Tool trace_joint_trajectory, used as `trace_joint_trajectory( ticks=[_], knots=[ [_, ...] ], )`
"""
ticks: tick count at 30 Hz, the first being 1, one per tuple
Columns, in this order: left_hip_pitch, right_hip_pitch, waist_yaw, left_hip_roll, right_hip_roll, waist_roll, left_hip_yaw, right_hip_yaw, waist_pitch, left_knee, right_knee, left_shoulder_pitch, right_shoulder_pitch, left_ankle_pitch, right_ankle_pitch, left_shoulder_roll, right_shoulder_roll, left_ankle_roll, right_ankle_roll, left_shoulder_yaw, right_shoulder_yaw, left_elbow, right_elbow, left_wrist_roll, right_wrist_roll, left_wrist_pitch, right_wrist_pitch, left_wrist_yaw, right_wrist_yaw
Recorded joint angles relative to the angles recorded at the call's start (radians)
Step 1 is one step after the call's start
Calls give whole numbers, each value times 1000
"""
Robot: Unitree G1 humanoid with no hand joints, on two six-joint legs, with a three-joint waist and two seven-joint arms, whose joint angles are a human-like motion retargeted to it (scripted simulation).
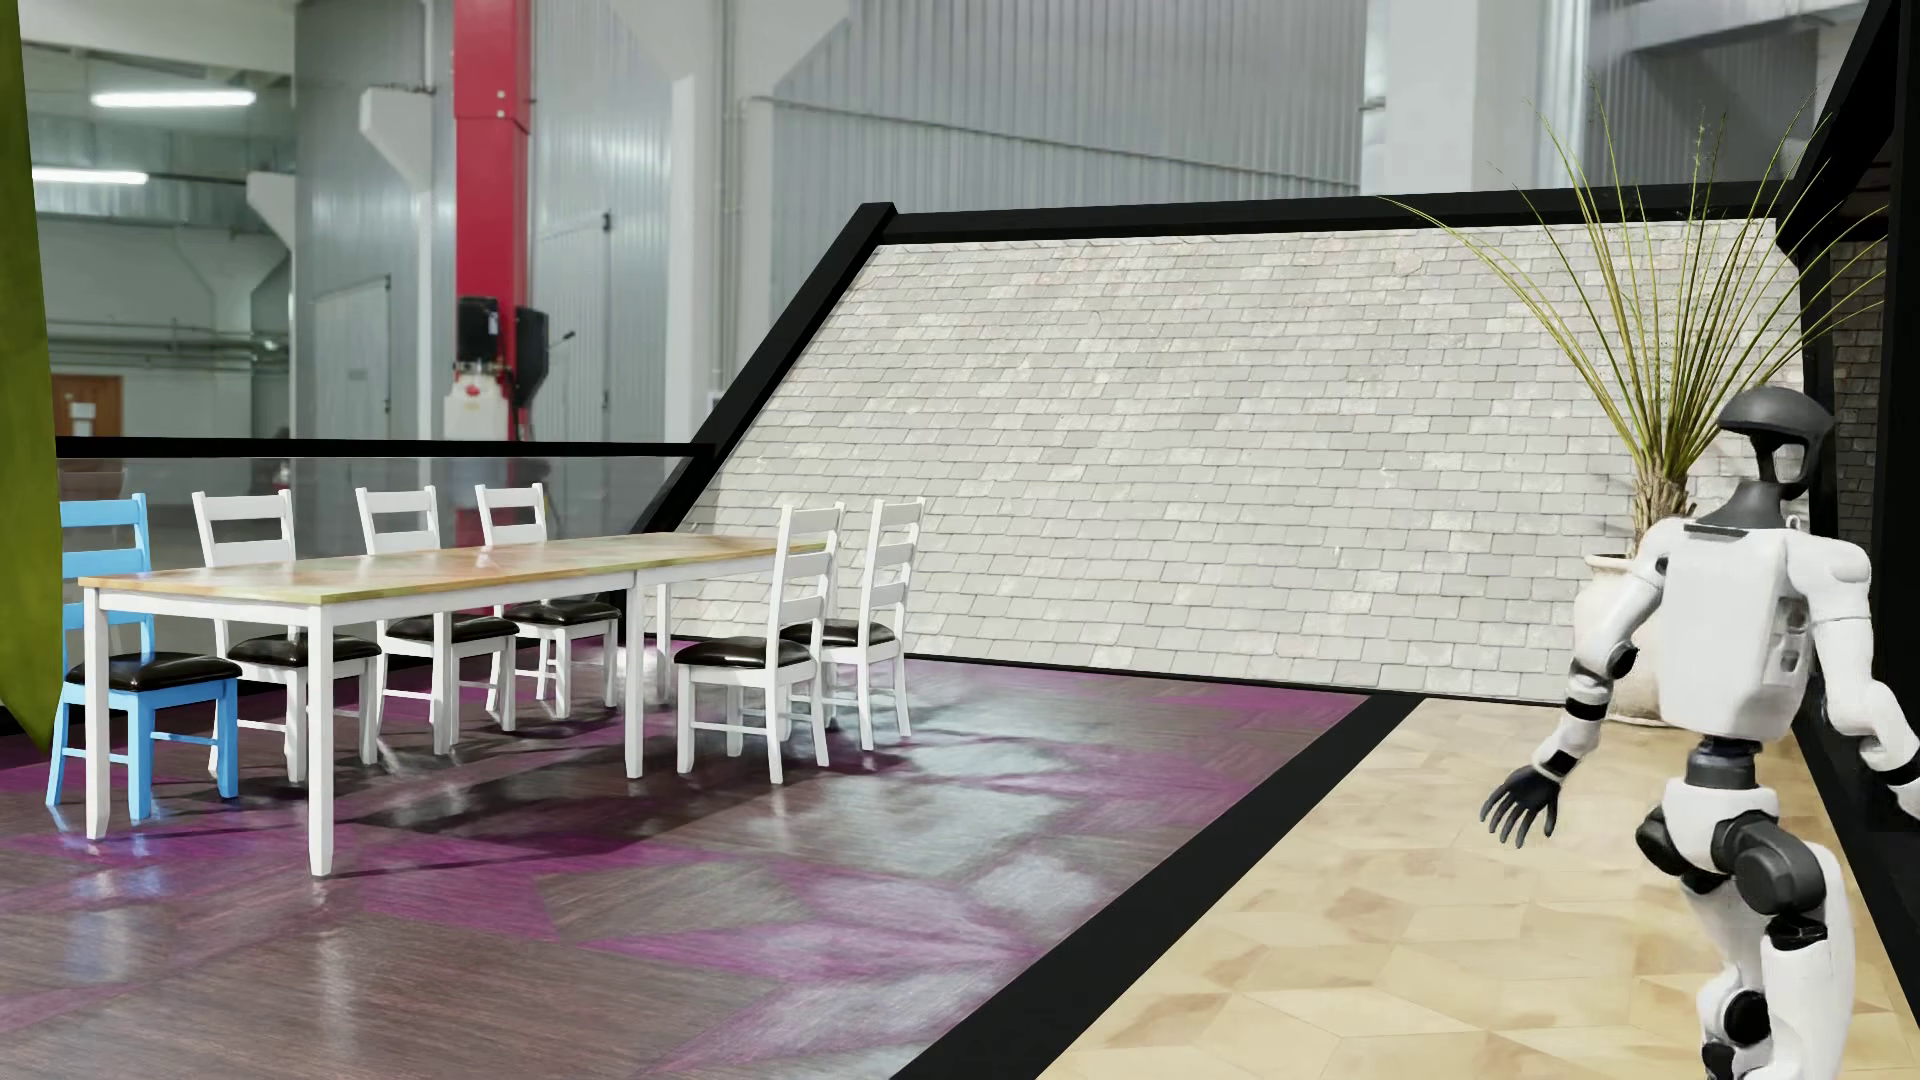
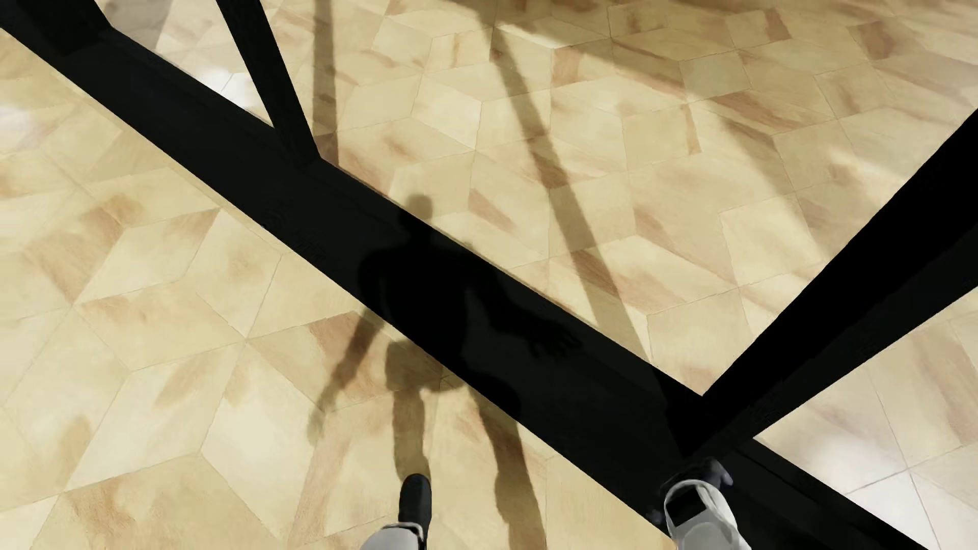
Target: Walk to the table
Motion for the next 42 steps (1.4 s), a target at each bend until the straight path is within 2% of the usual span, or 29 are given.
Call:
trace_joint_trajectory(
  ticks=[2, 4, 6, 8, 10, 11, 12, 13, 14, 17, 19, 20, 22, 24, 26, 27, 28, 29, 31, 32, 33, 34, 35, 36, 37, 39, 40, 41, 42],
  knots=[
    [-25, 33, 4, 88, -13, -6, 114, -92, 8, -57, 9, -14, -81, -15, -31, 8, 67, 26, 13, -11, 47, 8, -91, 58, 34, -46, -19, -50, -64],
    [-71, 72, 9, 150, -37, -10, 263, -208, 21, -15, 25, -68, -108, -24, -68, -9, 140, 63, 39, 17, 78, -28, -223, 33, 112, -106, -4, -106, -161],
    [-106, 116, 20, 182, -71, -14, 391, -320, 34, 88, 47, -119, -114, -56, -101, -43, 190, 116, 81, -2, 118, -98, -346, 18, 222, -163, 9, -102, -249],
    [-93, 150, 34, 181, -119, -18, 517, -401, 41, 190, 96, -134, -116, -100, -109, -99, 207, 130, 130, -75, 141, -186, -420, 20, 367, -235, -4, -79, -270],
    [-66, 152, 49, 111, -195, -29, 572, -430, 45, 233, 229, -124, -103, -71, -26, -174, 176, 206, 142, -157, 155, -249, -448, 0, 459, -296, 12, -99, -248],
    [-67, 131, 52, 55, -253, -40, 562, -421, 49, 274, 356, -118, -79, -92, 55, -208, 149, 249, 142, -196, 152, -254, -445, -18, 467, -311, 38, -116, -243],
    [-63, 95, 47, -4, -320, -55, 537, -383, 52, 326, 517, -112, -42, -144, 148, -235, 133, 260, 138, -211, 135, -243, -426, -52, 470, -298, 72, -125, -240],
    [-40, 37, 36, -63, -368, -72, 510, -308, 56, 359, 688, -108, -2, -195, 237, -243, 132, 262, 93, -212, 106, -223, -386, -82, 476, -267, 112, -130, -239],
    [2, -40, 21, -119, -374, -90, 480, -212, 59, 367, 842, -108, 35, -235, 285, -225, 146, 262, 20, -227, 64, -202, -325, -78, 491, -246, 157, -140, -238],
    [171, -284, -17, -255, -275, -117, 342, -18, 58, 287, 1095, -158, 180, -292, 210, -108, 223, 248, -35, -271, -127, -131, -133, 62, 615, -205, 308, -149, -216],
    [282, -425, -43, -306, -248, -119, 219, 5, 49, 227, 1067, -220, 318, -319, 214, -67, 238, 238, -60, -217, -183, -98, -76, 66, 680, -167, 330, -117, -159],
    [332, -484, -56, -320, -258, -119, 157, -19, 46, 207, 996, -259, 397, -337, 202, -51, 236, 235, -95, -188, -174, -84, -74, 43, 686, -167, 309, -97, -138],
    [427, -562, -79, -335, -268, -122, 50, -125, 43, 163, 730, -334, 524, -371, 203, -12, 224, 231, -148, -158, -119, -73, -57, -2, 642, -186, 237, -77, -123],
    [532, -587, -95, -329, -150, -127, -10, -156, 45, 87, 302, -383, 593, -387, 261, 12, 217, 228, -77, -157, -74, -75, -21, -20, 567, -195, 181, -34, -69],
    [633, -573, -102, -313, 34, -129, -28, -1, 47, 26, -94, -408, 611, -393, 255, 8, 210, 228, 44, -164, -72, -70, 0, -31, 498, -193, 153, -3, 38],
    [677, -571, -102, -308, 87, -130, -21, 25, 50, 23, -140, -416, 610, -396, 231, -3, 206, 234, 72, -169, -88, -56, -7, -40, 470, -187, 146, -5, 74],
    [717, -571, -103, -304, 123, -128, -5, 13, 52, 41, -91, -419, 606, -389, 255, -14, 206, 239, 55, -181, -117, -38, -24, -40, 452, -182, 147, -16, 80],
    [751, -569, -109, -299, 152, -121, 9, 20, 54, 77, -12, -418, 600, -358, 314, -25, 213, 240, -15, -208, -159, -20, -52, -25, 447, -178, 156, -37, 55],
    [752, -551, -127, -282, 147, -95, 21, -2, 58, 239, 134, -422, 587, -205, 391, -52, 257, 200, -126, -287, -285, -1, -125, 46, 503, -184, 208, -77, -67],
    [698, -546, -132, -265, 125, -76, 26, -31, 61, 400, 210, -427, 569, -109, 337, -73, 288, 107, -174, -312, -353, -7, -149, 79, 563, -182, 239, -74, -137],
    [617, -521, -132, -231, 103, -56, 47, -59, 63, 588, 249, -429, 535, -11, 278, -95, 311, 9, -191, -324, -402, -26, -150, 99, 623, -182, 269, -64, -187],
    [522, -476, -128, -171, 85, -37, 86, -86, 63, 761, 252, -426, 484, 56, 233, -114, 317, -10, -193, -327, -422, -61, -126, 96, 662, -197, 300, -50, -201],
    [426, -422, -117, -96, 73, -18, 129, -111, 62, 896, 235, -416, 419, 38, 199, -122, 299, 18, -190, -331, -400, -107, -82, 78, 657, -227, 321, -43, -174],
    [333, -365, -100, -27, 67, 0, 163, -131, 59, 988, 209, -403, 347, -15, 171, -118, 258, 57, -185, -340, -332, -158, -31, 51, 601, -267, 314, -45, -116],
    [247, -305, -79, 28, 66, 15, 189, -146, 55, 1034, 178, -387, 273, -39, 148, -107, 205, 92, -181, -346, -236, -208, 8, 12, 509, -308, 272, -54, -59],
    [105, -185, -36, 81, 77, 33, 226, -168, 44, 989, 114, -356, 128, -48, 103, -65, 109, 122, -172, -357, -72, -296, 20, -58, 333, -354, 150, -75, -36],
    [48, -130, -17, 82, 85, 38, 238, -178, 37, 902, 85, -344, 57, -59, 79, -44, 77, 123, -167, -361, -33, -336, 6, -79, 287, -356, 120, -76, -60],
    [7, -78, -2, 70, 94, 42, 248, -188, 30, 770, 58, -339, -12, -62, 54, -25, 59, 121, -162, -359, -24, -364, -11, -91, 281, -346, 117, -70, -91],
    [-16, -29, 9, 45, 104, 46, 251, -198, 23, 593, 36, -336, -76, -51, 28, -16, 52, 113, -157, -350, -40, -379, -29, -100, 313, -327, 128, -60, -124]
  ],
)
